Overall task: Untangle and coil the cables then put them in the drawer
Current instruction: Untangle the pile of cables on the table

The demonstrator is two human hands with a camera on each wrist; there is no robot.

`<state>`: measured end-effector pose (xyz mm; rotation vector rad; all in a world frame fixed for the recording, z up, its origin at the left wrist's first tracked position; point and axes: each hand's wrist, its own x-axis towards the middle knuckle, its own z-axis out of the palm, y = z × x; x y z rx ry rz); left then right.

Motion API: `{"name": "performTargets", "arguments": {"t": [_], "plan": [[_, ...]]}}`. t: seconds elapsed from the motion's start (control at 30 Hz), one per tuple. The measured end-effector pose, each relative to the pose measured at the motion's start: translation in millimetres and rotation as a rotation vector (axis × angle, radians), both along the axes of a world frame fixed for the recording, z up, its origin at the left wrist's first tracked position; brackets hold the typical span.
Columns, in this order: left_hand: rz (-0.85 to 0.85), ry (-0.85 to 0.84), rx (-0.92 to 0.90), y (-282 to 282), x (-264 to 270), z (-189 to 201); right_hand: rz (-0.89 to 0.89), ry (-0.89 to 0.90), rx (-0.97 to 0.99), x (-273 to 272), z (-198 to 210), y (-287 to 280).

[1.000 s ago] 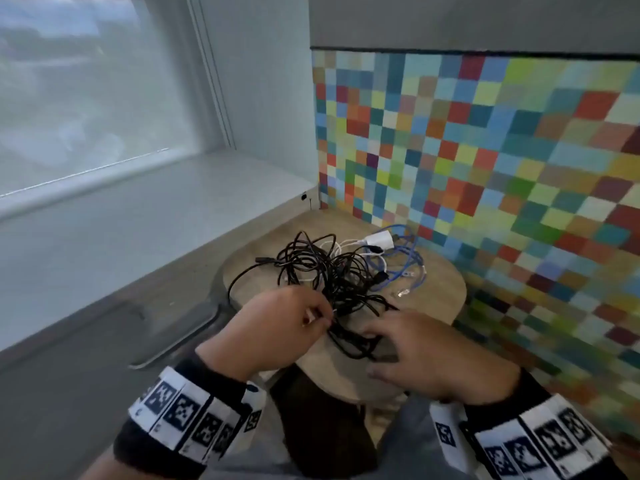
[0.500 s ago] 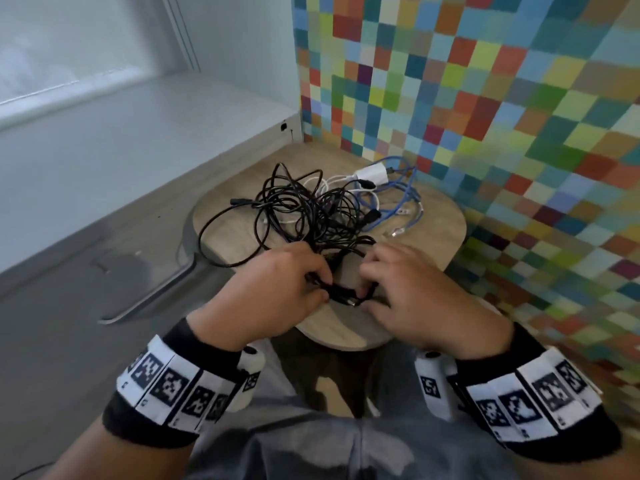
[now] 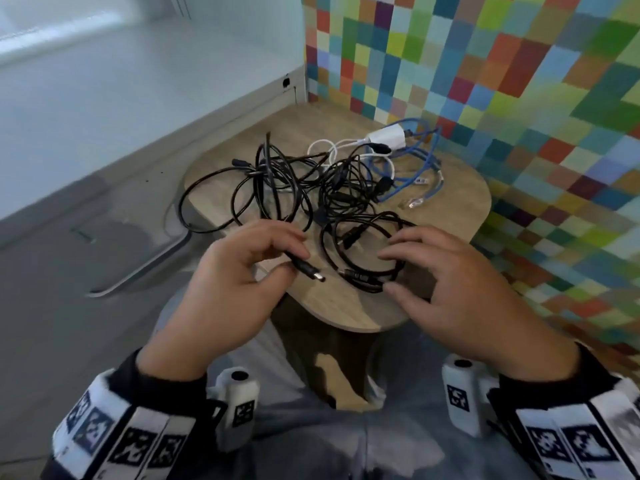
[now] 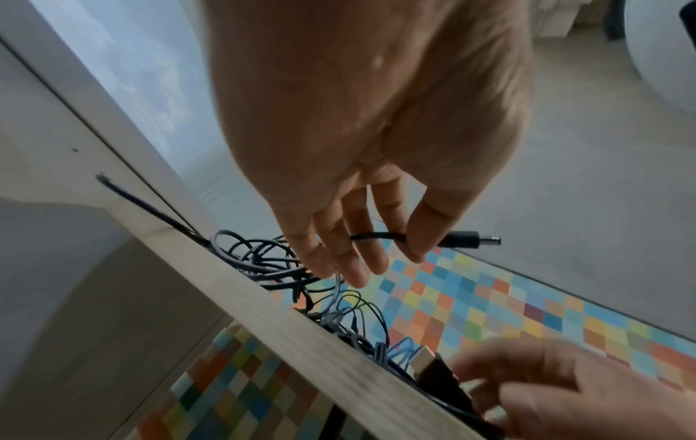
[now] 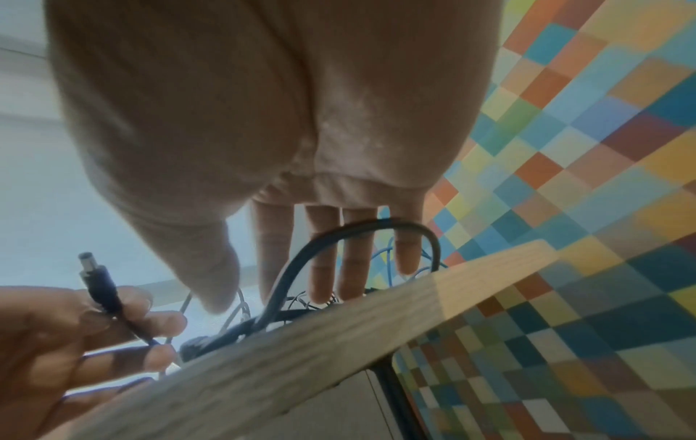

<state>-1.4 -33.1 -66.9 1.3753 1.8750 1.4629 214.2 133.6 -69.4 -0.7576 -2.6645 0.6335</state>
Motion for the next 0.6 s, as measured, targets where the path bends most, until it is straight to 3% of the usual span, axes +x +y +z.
{"name": "performTargets", "arguments": {"t": [0.1,0.2,0.27,0.4,0.6], "plan": [[-0.052,0.14,-0.137,22,3,9,-0.114,0.055,0.069,-17,5,11],[-0.11,0.253,-0.257,45,3,15,-0.159,-0.161,0.063,-26,10,22],[-0.127,0.287,-0.263,53,4,17,-0.168,-0.211,0.006,-27,11,22],[-0.085,0.274,-0.149,53,12,17,-0.193,-0.116,-0.021,-22,10,17],[0.039,0.285,-0.086,28,26,9,-0.233,0.233,-0.063,1,13,19]]}}
